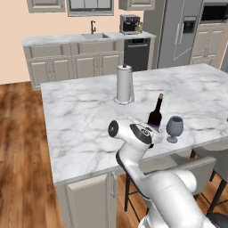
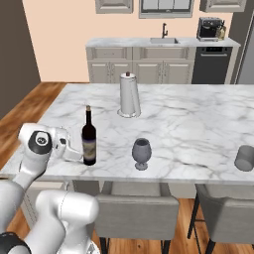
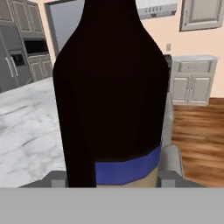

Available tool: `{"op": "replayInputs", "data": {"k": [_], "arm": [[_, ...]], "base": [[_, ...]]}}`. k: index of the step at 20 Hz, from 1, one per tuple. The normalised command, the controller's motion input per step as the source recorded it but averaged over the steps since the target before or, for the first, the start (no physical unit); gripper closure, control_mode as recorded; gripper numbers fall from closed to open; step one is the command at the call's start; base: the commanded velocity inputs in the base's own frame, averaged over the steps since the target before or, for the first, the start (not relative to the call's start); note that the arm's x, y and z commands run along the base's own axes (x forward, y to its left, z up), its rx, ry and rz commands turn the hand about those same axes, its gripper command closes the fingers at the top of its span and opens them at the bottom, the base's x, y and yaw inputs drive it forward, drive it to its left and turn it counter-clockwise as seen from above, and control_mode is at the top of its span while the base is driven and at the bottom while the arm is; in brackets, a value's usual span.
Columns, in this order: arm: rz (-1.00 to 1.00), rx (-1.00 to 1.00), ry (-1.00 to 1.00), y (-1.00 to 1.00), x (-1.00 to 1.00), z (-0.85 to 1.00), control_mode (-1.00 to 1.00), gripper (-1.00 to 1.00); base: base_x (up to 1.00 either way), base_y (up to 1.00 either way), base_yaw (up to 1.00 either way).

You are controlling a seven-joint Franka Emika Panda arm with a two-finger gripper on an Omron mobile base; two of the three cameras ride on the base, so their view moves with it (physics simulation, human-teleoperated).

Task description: There is a wine glass and glass cup on the dining counter. Place the wine bottle next to the wine glass and the juice bottle next to the glass cup.

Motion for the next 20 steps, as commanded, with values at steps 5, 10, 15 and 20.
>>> {"op": "replayInputs", "data": {"k": [5,10,15,20], "arm": [[-0.16,0.0,0.0,-0.16,0.0,-0.1,-1.0,1.0],[-0.05,-0.01,0.0,-0.18,0.0,-0.13,-1.0,1.0],[0.0,0.0,0.0,-0.26,0.0,-0.11,-1.0,1.0],[0.01,0.0,0.0,-0.32,-0.01,-0.1,-1.0,1.0]], "base": [[0.0,0.0,0.0],[0.0,0.0,0.0],[0.0,0.0,0.0],[0.0,0.0,0.0]]}}
